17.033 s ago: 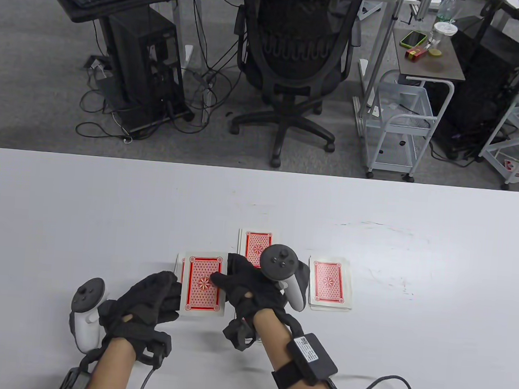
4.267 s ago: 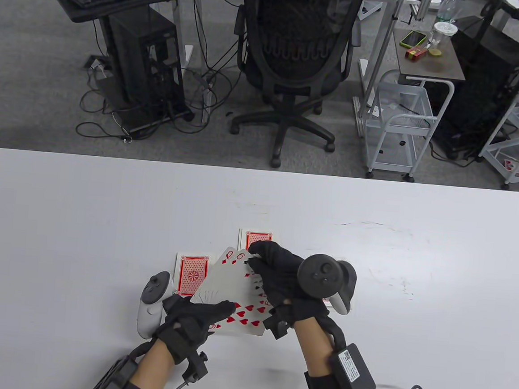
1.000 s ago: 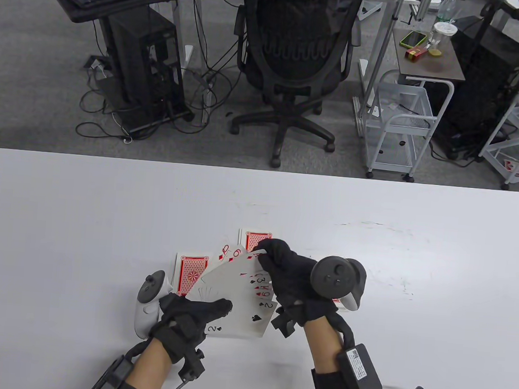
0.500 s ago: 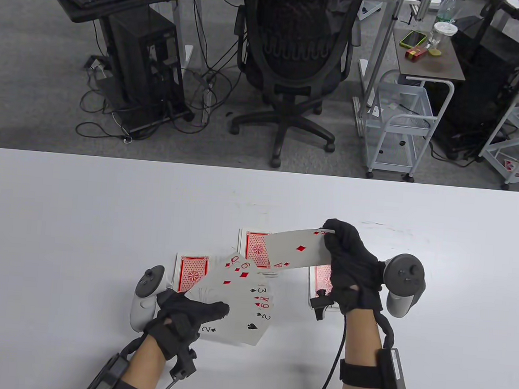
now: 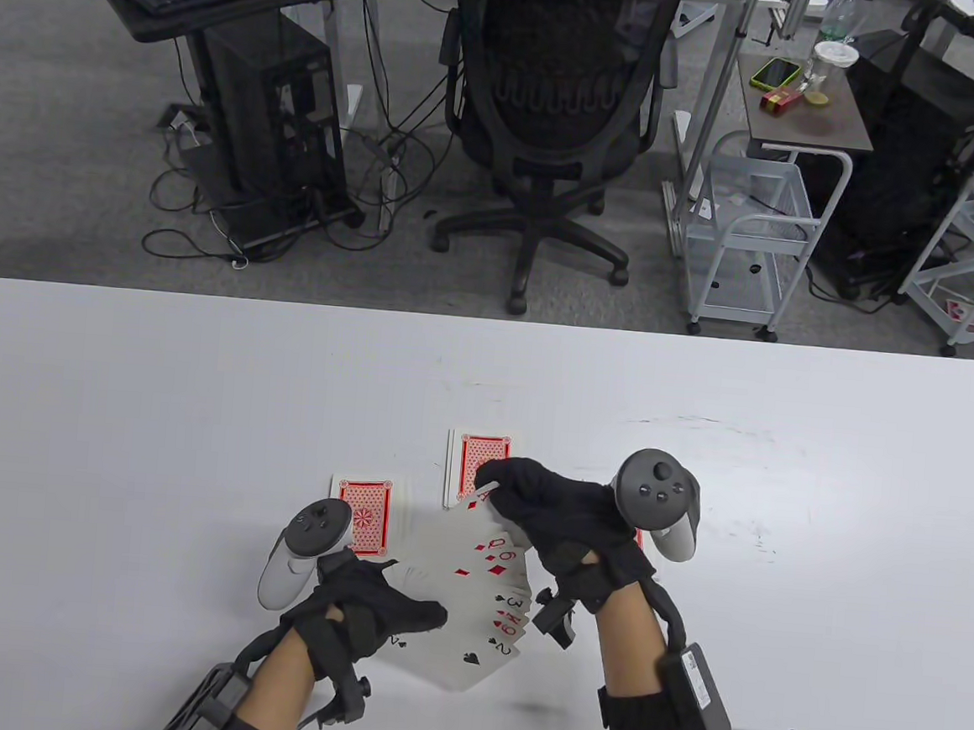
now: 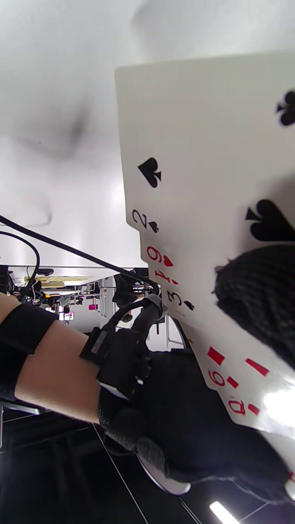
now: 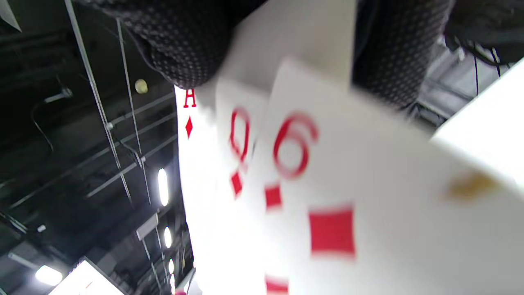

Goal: Four-player card dealing with fan arrangement

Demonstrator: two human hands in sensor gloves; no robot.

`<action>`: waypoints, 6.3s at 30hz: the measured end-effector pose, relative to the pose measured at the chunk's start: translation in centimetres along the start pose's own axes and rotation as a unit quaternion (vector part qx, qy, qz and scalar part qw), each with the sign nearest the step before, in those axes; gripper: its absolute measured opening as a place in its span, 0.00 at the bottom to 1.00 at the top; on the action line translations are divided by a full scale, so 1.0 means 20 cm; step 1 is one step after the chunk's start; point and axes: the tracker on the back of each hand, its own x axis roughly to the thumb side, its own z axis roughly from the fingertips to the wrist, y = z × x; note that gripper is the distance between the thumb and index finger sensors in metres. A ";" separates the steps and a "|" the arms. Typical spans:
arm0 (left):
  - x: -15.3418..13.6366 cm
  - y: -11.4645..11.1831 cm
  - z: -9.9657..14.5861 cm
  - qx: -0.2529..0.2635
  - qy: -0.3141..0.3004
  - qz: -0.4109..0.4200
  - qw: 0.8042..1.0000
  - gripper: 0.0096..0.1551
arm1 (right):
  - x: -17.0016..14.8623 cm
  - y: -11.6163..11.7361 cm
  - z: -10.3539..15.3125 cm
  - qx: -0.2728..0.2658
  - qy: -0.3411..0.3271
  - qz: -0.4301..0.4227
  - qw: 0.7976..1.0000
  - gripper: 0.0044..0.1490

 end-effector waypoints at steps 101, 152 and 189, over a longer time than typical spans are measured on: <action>-0.05 0.01 0.01 0.042 0.016 0.079 0.996 0.37 | 0.02 0.06 0.03 -0.115 -0.032 0.139 0.983 0.24; -0.06 0.00 0.00 0.008 0.035 0.078 0.996 0.36 | 0.03 -0.10 0.09 -0.163 -0.025 0.095 0.982 0.24; -0.08 0.11 0.15 0.267 -0.139 0.287 0.909 0.36 | -0.14 0.30 0.03 -0.170 0.091 0.020 0.981 0.35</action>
